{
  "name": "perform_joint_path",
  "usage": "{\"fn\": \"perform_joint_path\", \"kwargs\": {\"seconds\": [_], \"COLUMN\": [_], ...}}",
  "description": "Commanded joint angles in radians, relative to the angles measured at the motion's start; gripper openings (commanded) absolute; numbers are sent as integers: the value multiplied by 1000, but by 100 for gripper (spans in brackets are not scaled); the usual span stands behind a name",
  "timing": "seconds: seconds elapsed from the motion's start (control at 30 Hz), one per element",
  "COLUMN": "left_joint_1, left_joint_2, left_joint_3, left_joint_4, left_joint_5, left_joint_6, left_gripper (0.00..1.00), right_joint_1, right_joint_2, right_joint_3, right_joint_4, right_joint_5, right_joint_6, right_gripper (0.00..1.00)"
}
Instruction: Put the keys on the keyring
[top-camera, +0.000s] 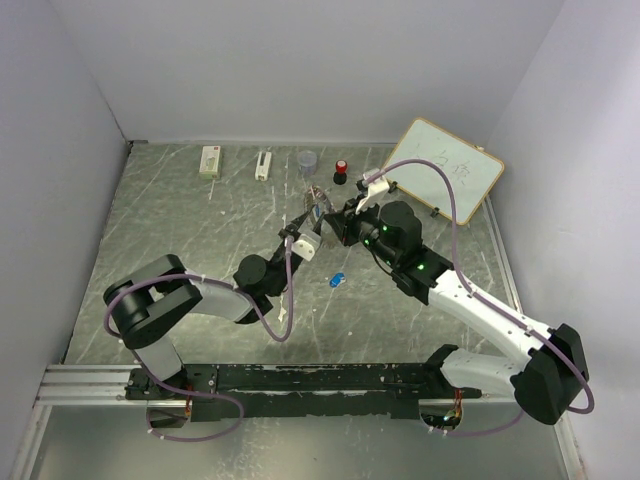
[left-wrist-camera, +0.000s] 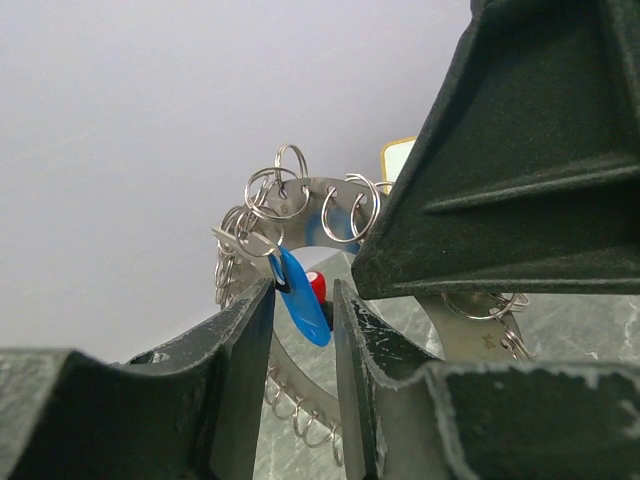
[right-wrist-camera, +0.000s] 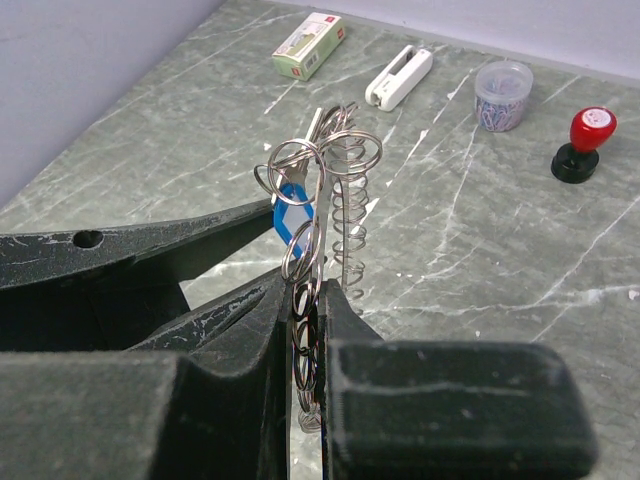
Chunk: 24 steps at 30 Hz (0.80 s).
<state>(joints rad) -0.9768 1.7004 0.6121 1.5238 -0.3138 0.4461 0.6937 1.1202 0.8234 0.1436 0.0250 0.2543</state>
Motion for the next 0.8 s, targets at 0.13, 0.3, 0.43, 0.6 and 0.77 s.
{"fn": "perform_joint_path", "kwargs": {"seconds": [0.13,0.3,0.43,0.6,0.77], "left_joint_1": [-4,-4,-3,-2,-1], "left_joint_2": [-49,-51,-40,-29,-15], "left_joint_3": [-12,-5,3,14,27], "left_joint_4": [288,289,289,288,289], "left_joint_5": [18,19,23,11,0], "left_joint_6": [41,50,45,39,44], "left_gripper": [41,41,41,40,32], "right_joint_1": [-2,-1,-2,-3,-1], "right_joint_2": [-35,-38,-43,-47,-53], "right_joint_3": [-11,-17,-19,-16,-17], "right_joint_4": [10,10,7,2,2], "right_joint_5": [-8,-11,-13,-18,-29], "right_joint_6": [2,3,3,2,2], "right_gripper": [0,0,0,0,0]}}
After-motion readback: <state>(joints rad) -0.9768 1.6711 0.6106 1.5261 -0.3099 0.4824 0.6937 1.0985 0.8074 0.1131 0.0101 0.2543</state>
